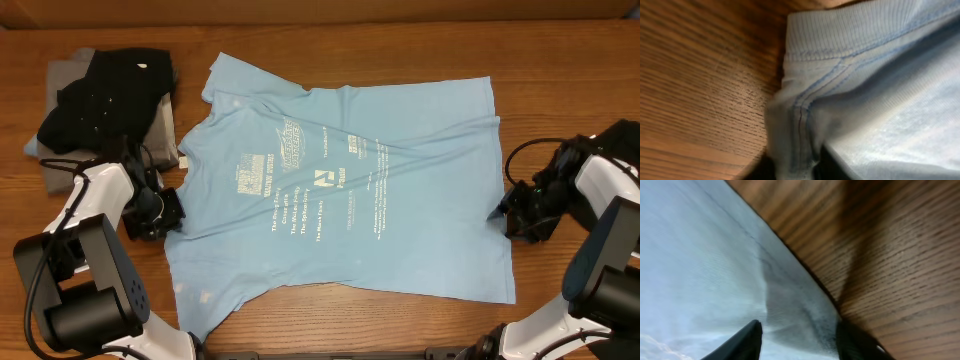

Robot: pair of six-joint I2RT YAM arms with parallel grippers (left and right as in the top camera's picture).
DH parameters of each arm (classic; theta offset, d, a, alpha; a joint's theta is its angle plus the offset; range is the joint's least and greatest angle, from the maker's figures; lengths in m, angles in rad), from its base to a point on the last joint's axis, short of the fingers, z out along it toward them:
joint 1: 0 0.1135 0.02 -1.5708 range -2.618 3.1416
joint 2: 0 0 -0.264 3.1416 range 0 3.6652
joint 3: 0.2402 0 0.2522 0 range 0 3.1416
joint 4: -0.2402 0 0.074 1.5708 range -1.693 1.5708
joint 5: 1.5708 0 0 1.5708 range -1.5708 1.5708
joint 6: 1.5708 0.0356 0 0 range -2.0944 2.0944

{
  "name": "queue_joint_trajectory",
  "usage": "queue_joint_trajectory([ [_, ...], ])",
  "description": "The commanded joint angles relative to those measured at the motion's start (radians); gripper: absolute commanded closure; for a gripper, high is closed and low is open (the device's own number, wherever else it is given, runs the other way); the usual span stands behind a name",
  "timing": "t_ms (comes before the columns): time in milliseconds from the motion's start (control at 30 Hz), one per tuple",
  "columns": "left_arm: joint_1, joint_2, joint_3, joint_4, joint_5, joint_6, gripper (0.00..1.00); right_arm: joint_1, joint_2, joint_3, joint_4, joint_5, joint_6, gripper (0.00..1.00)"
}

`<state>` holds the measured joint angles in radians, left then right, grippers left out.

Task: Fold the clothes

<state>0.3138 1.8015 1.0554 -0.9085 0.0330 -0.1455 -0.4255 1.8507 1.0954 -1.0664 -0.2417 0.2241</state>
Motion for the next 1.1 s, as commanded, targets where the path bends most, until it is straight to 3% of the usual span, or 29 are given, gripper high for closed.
queue_joint_trajectory([
  [0,-0.002,0.014,-0.006,-0.024,-0.045,0.007,0.96,-0.002,-0.015,-0.037,0.016,0.048,0.076,0.62],
  [100,0.019,0.014,-0.005,-0.075,-0.14,-0.051,0.96,-0.007,-0.015,-0.044,0.005,0.128,0.135,0.72],
  [267,0.093,0.012,-0.005,-0.148,-0.148,-0.074,0.96,-0.024,-0.016,-0.042,-0.04,0.255,0.223,0.81],
  [533,0.138,0.01,-0.005,-0.191,-0.142,-0.088,0.96,-0.048,-0.032,-0.039,-0.061,0.294,0.248,0.85],
  [567,0.137,0.009,-0.004,-0.19,-0.134,-0.087,0.94,-0.048,-0.037,-0.039,-0.062,0.293,0.248,0.83],
  [633,0.134,0.008,0.003,-0.187,-0.116,-0.086,0.88,-0.048,-0.046,-0.039,-0.065,0.293,0.247,0.65],
  [700,0.129,0.004,0.026,-0.193,-0.092,-0.071,0.82,-0.048,-0.06,-0.029,-0.068,0.293,0.247,0.55],
  [833,0.117,-0.03,0.113,-0.257,-0.058,-0.051,0.73,-0.048,-0.115,0.042,-0.068,0.226,0.165,0.51],
  [1067,0.041,-0.127,0.374,-0.325,0.06,0.029,0.67,-0.037,-0.211,0.272,-0.047,-0.089,-0.029,0.46],
])
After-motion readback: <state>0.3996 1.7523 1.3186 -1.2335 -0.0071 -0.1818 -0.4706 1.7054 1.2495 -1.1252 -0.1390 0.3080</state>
